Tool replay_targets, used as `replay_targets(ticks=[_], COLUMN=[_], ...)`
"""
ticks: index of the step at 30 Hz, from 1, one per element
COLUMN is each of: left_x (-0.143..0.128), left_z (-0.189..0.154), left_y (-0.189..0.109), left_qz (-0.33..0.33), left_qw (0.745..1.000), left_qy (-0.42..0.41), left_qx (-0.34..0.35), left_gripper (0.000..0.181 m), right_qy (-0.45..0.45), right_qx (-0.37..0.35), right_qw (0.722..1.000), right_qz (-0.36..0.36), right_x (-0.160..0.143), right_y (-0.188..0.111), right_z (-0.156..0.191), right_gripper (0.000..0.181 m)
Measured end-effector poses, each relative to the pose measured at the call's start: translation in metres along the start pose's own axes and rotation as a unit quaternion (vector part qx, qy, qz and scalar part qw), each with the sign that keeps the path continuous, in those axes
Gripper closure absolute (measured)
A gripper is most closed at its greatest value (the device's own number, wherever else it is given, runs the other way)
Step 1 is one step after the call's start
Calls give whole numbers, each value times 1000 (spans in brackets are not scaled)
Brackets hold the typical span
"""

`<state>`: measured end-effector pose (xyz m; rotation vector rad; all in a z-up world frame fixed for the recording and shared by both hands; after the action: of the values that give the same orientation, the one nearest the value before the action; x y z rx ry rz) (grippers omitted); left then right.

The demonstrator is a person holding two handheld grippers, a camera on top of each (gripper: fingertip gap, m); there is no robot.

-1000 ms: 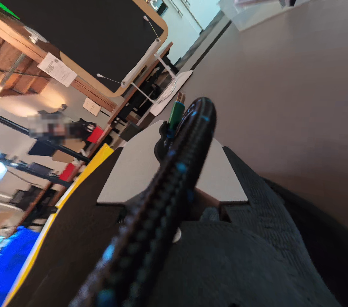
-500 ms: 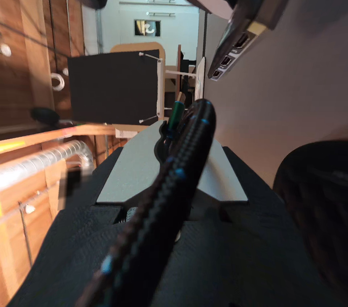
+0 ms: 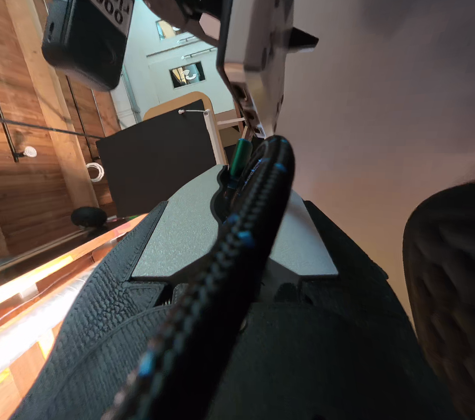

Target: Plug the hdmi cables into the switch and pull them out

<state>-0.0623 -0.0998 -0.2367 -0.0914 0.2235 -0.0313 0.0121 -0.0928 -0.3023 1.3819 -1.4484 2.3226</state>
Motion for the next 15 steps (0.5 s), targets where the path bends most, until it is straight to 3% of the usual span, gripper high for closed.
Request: replay_targets(ticks=[9,15], left_x=[-2,10], left_z=[-4,-1], left_y=[4,-4], left_qz=[2,-24], left_qw=[1000,999], left_qy=[24,27], left_qx=[-9,-12], left_gripper=[166,167], right_qy=[9,22], right_qx=[-2,-24], right_qw=[1000,999], right_qz=[-15,-32], right_x=[-4,-8], right_y=[2,-2], right_z=[-3,-12], right_gripper=[143,143])
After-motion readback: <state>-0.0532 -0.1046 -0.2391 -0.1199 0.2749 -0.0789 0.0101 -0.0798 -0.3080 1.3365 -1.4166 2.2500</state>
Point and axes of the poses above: each gripper's, where its closed fingertips meet, y out along the fingers, x out of its top, z = x × y across the jaws, the point moved 1 cm from there along -y, back along the fingers, and after that the axes turned 1 degree about -y, right-handed, at the moved point
